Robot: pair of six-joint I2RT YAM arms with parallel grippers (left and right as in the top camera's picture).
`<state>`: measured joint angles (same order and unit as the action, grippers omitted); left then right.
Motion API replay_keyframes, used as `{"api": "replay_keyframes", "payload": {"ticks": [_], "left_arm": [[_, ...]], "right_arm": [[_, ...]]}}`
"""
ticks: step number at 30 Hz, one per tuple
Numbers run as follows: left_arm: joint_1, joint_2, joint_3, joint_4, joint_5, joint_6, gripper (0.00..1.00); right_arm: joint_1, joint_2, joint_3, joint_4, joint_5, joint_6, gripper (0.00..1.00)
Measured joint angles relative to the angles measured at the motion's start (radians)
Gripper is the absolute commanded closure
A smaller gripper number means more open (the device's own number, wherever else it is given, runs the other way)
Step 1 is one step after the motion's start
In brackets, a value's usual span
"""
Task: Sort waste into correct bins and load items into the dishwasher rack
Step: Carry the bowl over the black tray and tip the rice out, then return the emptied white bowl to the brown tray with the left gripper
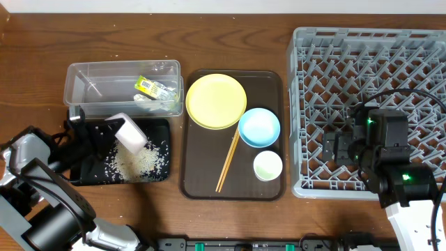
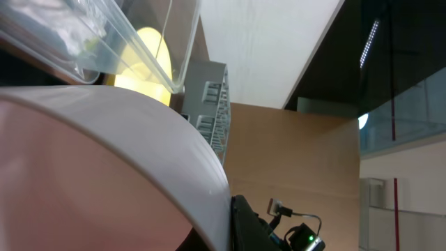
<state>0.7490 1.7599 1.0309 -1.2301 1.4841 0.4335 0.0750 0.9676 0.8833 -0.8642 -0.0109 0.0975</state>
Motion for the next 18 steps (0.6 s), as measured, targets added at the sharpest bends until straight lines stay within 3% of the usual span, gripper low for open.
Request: {"api": "replay_keyframes", "payload": {"ticks": [9, 18], "left_arm": [[-0.089, -0.043, 0.0, -0.185, -0.019, 0.234, 0.94], [-0.468, -0.21, 0.0, -0.067, -0.085, 0.299, 0.94]], "right_arm": [[0.0, 0.0, 0.0, 0.001, 0.0, 0.0, 0.01], [0.0, 0.0, 0.0, 0.01, 0.0, 0.0, 0.01]]}}
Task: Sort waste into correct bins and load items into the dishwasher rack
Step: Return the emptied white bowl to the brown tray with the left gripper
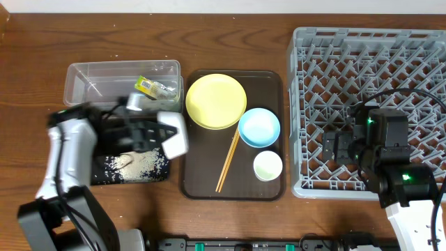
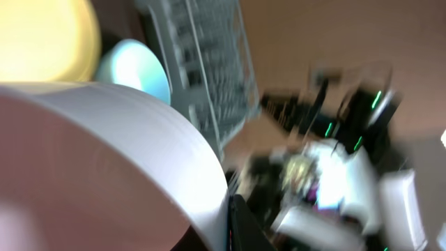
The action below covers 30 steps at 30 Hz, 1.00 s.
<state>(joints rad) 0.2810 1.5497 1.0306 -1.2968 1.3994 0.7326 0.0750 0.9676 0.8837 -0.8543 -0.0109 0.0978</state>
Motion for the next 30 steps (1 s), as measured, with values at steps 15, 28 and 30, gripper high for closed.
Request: {"api": "replay_keyframes", "payload": {"ticks": [15, 28, 30], "left_arm": [[-0.602, -0.009, 0.0, 0.485, -0.667, -0.594, 0.94], [-0.852, 0.029, 0.0, 0.548, -1.16, -0.84, 0.85], [-0.861, 0.042, 0.0, 0.549, -1.175, -0.852, 0.74]], "right_arm": [[0.0, 0.0, 0.0, 0.0, 0.0, 0.0, 0.01], [0.0, 0.0, 0.0, 0.0, 0.0, 0.0, 0.01], [0.0, 0.0, 0.0, 0.0, 0.0, 0.0, 0.01]]}}
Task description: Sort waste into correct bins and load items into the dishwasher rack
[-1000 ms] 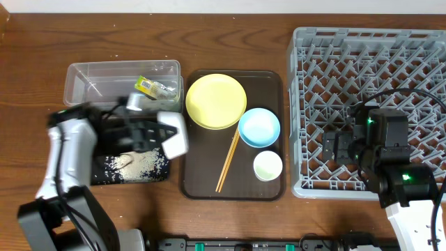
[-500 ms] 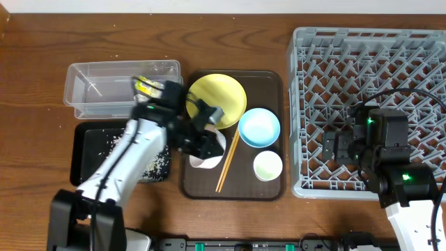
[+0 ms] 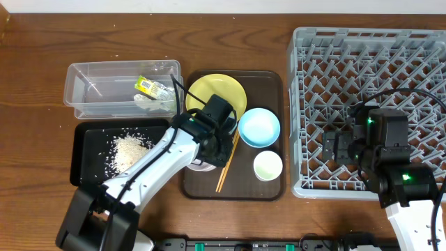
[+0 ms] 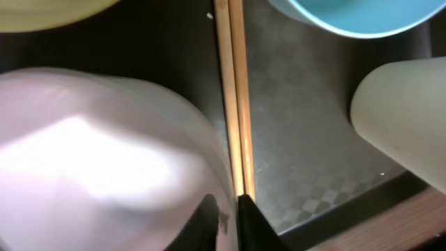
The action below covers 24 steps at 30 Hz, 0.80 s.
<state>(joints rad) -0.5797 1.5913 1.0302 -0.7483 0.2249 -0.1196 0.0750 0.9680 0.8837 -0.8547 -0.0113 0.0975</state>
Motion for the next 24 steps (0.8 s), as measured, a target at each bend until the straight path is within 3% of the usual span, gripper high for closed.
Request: {"api": "replay_keyframes", "payload": {"ticks": [3, 7, 13, 24], "left_arm": [[-0.011, 0.011, 0.0, 0.001, -0.014, -0.015, 0.69], [-0.013, 0.011, 0.0, 0.0, -0.019, -0.015, 0.52], [-0.013, -0.003, 0.023, -0.034, -0.022, -0.018, 0.37], [-0.064, -0.094, 0.079, 0.027, 0.073, -0.023, 0.36]], "right_arm": [[0.0, 0.0, 0.0, 0.0, 0.0, 0.0, 0.01], [0.0, 0.0, 0.0, 0.0, 0.0, 0.0, 0.01], [0.0, 0.0, 0.0, 0.0, 0.0, 0.0, 0.01], [0.0, 0.0, 0.0, 0.0, 0.001, 0.0, 0.01]]}}
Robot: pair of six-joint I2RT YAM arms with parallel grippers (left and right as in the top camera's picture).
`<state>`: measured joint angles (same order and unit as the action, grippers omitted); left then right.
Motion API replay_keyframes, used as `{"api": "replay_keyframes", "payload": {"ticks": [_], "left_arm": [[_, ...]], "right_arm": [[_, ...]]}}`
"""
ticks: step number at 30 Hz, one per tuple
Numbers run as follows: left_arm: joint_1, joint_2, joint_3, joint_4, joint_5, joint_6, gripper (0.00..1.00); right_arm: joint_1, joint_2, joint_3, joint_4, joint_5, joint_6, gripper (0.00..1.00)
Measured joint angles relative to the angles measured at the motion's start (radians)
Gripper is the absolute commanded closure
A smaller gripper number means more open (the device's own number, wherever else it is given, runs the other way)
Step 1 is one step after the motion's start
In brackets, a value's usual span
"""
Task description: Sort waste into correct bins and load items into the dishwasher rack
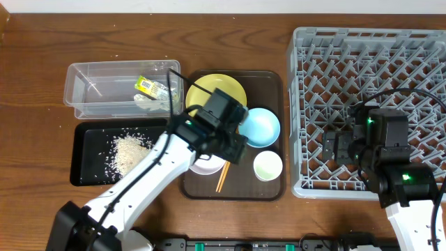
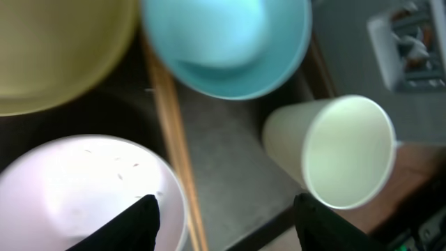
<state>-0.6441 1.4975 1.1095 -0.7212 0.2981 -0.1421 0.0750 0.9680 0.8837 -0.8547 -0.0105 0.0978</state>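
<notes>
A pale pink bowl [image 1: 206, 166] sits upright on the brown tray [image 1: 268, 82], at its front left; a few rice grains cling inside the bowl [image 2: 77, 192]. My left gripper [image 1: 233, 148] hovers open just above the tray, its fingers [image 2: 143, 223] straddling the chopsticks [image 2: 169, 125] with nothing held. Around it lie the yellow plate [image 1: 209, 94], blue bowl [image 1: 261, 127] and pale green cup [image 1: 267, 166]. The grey dishwasher rack [image 1: 369, 42] stands at the right. My right gripper [image 1: 333, 148] hangs over the rack's front left; its jaws are too dark to read.
A clear bin [image 1: 83, 94] at the back left holds a wrapper [image 1: 152, 88]. In front of it a black tray [image 1: 87, 174] carries a heap of rice [image 1: 129, 150]. The left arm stretches diagonally across the table's front.
My left gripper was shut on the pink bowl, low on the brown tray beside the chopsticks. It has let go, opened and risen slightly rightward; the bowl stays on the tray.
The left gripper first held the pink bowl tipped over the black tray with rice. Then it held the bowl at the brown tray's left edge, then down on that tray by the chopsticks. Now the bowl rests there, released. The right arm kept still.
</notes>
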Motion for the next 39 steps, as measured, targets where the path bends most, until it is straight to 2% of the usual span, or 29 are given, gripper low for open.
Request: {"api": "replay_keyframes", "payload": {"ticks": [9, 22, 26, 31, 34, 37, 39], "left_arm": [[-0.126, 0.072, 0.0, 0.029, -0.015, -0.019, 0.37], [-0.114, 0.076, 0.0, 0.022, -0.307, -0.066, 0.36], [-0.096, 0.089, 0.0, 0.022, -0.35, -0.112, 0.37], [-0.085, 0.193, -0.003, 0.023, -0.36, -0.185, 0.38], [-0.085, 0.263, -0.006, 0.024, -0.354, -0.208, 0.48], [-0.085, 0.311, -0.011, 0.021, -0.35, -0.229, 0.68], [-0.085, 0.32, -0.013, 0.016, -0.349, -0.231, 0.74]], "right_arm": [[0.0, 0.0, 0.0, -0.002, 0.0, 0.0, 0.01], [0.0, 0.0, 0.0, -0.003, 0.0, 0.0, 0.01], [0.0, 0.0, 0.0, -0.004, 0.0, 0.0, 0.01], [0.0, 0.0, 0.0, -0.005, 0.0, 0.0, 0.01], [0.0, 0.0, 0.0, -0.005, 0.0, 0.0, 0.01], [0.0, 0.0, 0.0, -0.006, 0.0, 0.0, 0.01], [0.0, 0.0, 0.0, -0.009, 0.0, 0.0, 0.01]]}}
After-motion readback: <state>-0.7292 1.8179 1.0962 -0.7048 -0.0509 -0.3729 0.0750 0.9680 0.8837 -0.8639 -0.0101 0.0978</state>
